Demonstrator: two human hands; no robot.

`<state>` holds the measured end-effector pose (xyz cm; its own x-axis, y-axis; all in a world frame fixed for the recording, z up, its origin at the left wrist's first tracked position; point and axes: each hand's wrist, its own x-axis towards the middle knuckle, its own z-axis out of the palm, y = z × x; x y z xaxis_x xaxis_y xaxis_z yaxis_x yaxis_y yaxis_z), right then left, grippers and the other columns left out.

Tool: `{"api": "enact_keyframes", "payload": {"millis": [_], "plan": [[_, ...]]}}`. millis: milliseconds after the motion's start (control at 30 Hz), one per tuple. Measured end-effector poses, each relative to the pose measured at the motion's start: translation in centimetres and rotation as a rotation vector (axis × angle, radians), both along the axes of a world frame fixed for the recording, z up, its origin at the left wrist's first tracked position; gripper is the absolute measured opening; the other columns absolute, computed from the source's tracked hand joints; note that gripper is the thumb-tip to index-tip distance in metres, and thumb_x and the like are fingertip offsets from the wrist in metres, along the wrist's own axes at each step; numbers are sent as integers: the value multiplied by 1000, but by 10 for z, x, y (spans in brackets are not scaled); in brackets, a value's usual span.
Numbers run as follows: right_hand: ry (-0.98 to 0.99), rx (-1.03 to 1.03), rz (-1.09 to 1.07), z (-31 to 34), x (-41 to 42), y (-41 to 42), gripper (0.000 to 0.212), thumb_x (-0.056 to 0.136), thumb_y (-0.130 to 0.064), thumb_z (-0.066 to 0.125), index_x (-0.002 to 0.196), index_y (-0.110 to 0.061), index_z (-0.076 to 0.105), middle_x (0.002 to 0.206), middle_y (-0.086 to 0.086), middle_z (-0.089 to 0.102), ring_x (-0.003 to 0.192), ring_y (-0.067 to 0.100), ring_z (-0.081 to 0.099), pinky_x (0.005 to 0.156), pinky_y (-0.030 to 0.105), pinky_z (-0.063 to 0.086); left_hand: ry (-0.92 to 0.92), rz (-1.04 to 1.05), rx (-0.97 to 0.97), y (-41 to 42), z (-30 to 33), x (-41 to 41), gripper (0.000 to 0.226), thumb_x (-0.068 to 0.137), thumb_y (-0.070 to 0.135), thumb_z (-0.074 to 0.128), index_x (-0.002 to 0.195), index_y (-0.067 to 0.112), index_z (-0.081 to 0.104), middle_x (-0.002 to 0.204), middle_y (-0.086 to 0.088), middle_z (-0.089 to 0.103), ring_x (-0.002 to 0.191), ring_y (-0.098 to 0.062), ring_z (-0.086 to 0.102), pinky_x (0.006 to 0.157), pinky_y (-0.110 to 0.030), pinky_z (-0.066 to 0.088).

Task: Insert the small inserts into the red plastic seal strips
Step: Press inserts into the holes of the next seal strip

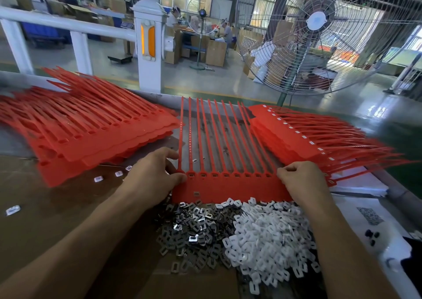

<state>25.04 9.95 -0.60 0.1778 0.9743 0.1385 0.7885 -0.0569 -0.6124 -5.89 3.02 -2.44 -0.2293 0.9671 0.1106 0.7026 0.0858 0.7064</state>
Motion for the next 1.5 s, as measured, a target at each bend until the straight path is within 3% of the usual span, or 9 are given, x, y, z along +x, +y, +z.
{"api": "enact_keyframes", "payload": {"millis": [267, 467, 867, 967, 1033, 1133, 1233, 1367, 1500], "plan": [[-37, -4, -13, 1, -3, -1, 19, 92, -25, 72, 75, -17, 75, 68, 6, 72, 67, 25, 67, 69, 42, 57, -7, -1, 0, 1, -1, -1, 52, 81, 40, 82, 127, 35, 58, 89, 17, 68, 77, 2, 63, 62, -19, 43], [-34, -2, -37, 1, -1, -1, 11, 92, -28, 75, 83, -23, 77, 78, -4, 72, 76, 18, 67, 77, 42, 58, -3, -1, -1, 1, -1, -1, 52, 81, 40, 82, 126, 35, 58, 90, 17, 68, 77, 1, 63, 62, -19, 42], [2, 11, -15, 5, 1, -1, 17, 97, -26, 66, 83, -24, 77, 73, -2, 73, 72, 19, 69, 74, 46, 60, -6, 4, -10, 1, -3, -1, 52, 81, 40, 82, 127, 37, 57, 88, 17, 67, 75, 1, 64, 61, -21, 44], [66, -25, 98, 18, 3, -11, 19, 91, -35, 76, 78, -21, 76, 66, -3, 72, 61, 15, 66, 67, 38, 56, -6, 2, -13, 1, -3, -1, 52, 82, 40, 81, 127, 36, 57, 89, 17, 67, 76, 1, 64, 62, -21, 45], [75, -195, 235, 32, 6, -23, 23, 79, -42, 87, 74, -23, 76, 62, -2, 72, 50, 11, 62, 58, 33, 49, -2, 2, -9, 1, -3, -1, 52, 82, 40, 82, 128, 36, 57, 89, 17, 68, 75, 1, 64, 61, -21, 44], [-175, -440, 378, 51, 7, -38, 34, 64, -56, 92, 80, -31, 76, 70, -5, 75, 57, 9, 68, 54, 27, 49, -1, 6, -8, 2, -3, -1, 52, 82, 40, 82, 127, 35, 57, 88, 16, 68, 74, 1, 64, 61, -21, 45], [-236, -560, 476, 57, 3, -45, 53, 56, -58, 96, 96, -32, 72, 87, -6, 76, 63, 7, 71, 56, 24, 54, 4, 19, -2, 3, -4, -1, 52, 80, 40, 83, 125, 35, 58, 86, 17, 68, 71, 4, 62, 61, -20, 43], [-244, -577, 610, 52, -10, -50, 64, 53, -53, 99, 105, -39, 65, 100, -6, 69, 61, 8, 70, 56, 29, 58, -16, 22, -7, 3, -5, -1, 50, 79, 39, 84, 123, 35, 59, 84, 17, 69, 69, 10, 61, 62, -21, 43], [-230, -504, 699, 45, -21, -48, 46, 68, -41, 96, 103, -43, 66, 99, -9, 67, 71, 17, 72, 59, 37, 61, -5, 23, -8, 2, -4, 0, 51, 80, 40, 83, 124, 35, 59, 87, 16, 69, 74, 2, 63, 62, -21, 44]]}}
